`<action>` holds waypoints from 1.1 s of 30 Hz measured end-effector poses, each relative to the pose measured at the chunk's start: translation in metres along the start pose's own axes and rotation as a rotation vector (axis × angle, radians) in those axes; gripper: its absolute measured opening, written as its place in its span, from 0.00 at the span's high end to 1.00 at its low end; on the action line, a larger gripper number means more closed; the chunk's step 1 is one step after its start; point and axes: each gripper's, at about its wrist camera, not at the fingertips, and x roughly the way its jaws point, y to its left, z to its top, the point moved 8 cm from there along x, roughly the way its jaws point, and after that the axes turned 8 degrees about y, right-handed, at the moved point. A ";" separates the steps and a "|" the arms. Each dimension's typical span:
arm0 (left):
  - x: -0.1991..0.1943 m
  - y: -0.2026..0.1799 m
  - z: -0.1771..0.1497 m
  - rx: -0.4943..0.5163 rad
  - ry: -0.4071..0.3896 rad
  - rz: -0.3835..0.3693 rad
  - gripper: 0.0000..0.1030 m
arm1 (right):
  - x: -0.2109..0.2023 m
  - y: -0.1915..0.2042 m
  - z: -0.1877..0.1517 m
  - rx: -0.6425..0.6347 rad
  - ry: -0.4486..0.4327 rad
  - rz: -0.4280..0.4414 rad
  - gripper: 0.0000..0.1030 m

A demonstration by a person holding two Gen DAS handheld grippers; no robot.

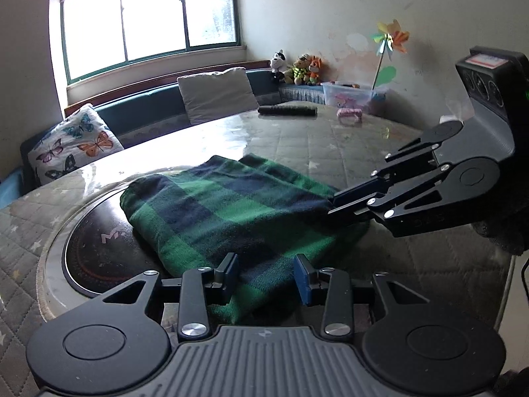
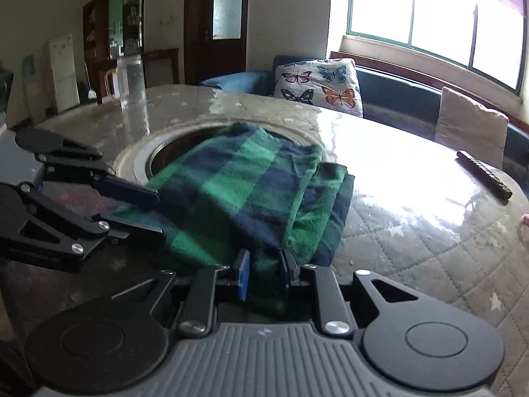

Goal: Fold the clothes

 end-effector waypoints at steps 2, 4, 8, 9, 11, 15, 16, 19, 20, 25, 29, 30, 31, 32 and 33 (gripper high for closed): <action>-0.006 0.006 0.006 -0.033 -0.017 0.002 0.57 | -0.003 -0.003 0.006 0.018 -0.020 0.010 0.80; -0.008 0.015 0.011 -0.082 -0.025 0.011 0.54 | 0.001 -0.007 0.013 0.040 -0.033 0.011 0.77; -0.002 0.043 0.020 -0.202 -0.007 0.070 0.49 | 0.009 -0.015 0.027 0.083 -0.054 0.006 0.64; 0.001 0.052 0.021 -0.237 0.003 0.086 0.48 | 0.014 -0.020 0.031 0.098 -0.055 -0.006 0.63; 0.009 0.069 0.022 -0.313 0.032 0.113 0.47 | 0.023 -0.031 0.035 0.141 -0.045 -0.018 0.60; 0.020 0.092 0.018 -0.433 0.070 0.117 0.47 | 0.042 -0.054 0.038 0.263 -0.015 -0.010 0.56; 0.022 0.095 0.017 -0.451 0.075 0.113 0.47 | 0.046 -0.058 0.038 0.283 -0.013 -0.012 0.54; 0.028 0.101 0.016 -0.493 0.091 0.092 0.46 | 0.057 -0.067 0.035 0.335 -0.007 -0.005 0.49; 0.030 0.102 0.017 -0.503 0.096 0.082 0.46 | 0.060 -0.069 0.034 0.346 -0.004 -0.001 0.48; 0.037 0.103 0.019 -0.552 0.114 0.037 0.46 | 0.066 -0.073 0.035 0.391 -0.005 0.019 0.47; 0.043 0.100 0.021 -0.564 0.124 0.003 0.48 | 0.067 -0.071 0.037 0.403 -0.003 0.032 0.57; 0.045 0.099 0.021 -0.568 0.126 -0.006 0.49 | 0.067 -0.070 0.037 0.403 0.000 0.040 0.60; 0.046 0.099 0.021 -0.573 0.127 -0.014 0.51 | 0.067 -0.069 0.037 0.401 0.002 0.044 0.66; 0.047 0.099 0.021 -0.577 0.127 -0.019 0.51 | 0.066 -0.068 0.037 0.401 0.006 0.055 0.68; 0.047 0.099 0.021 -0.577 0.126 -0.019 0.51 | 0.066 -0.068 0.038 0.408 0.007 0.065 0.71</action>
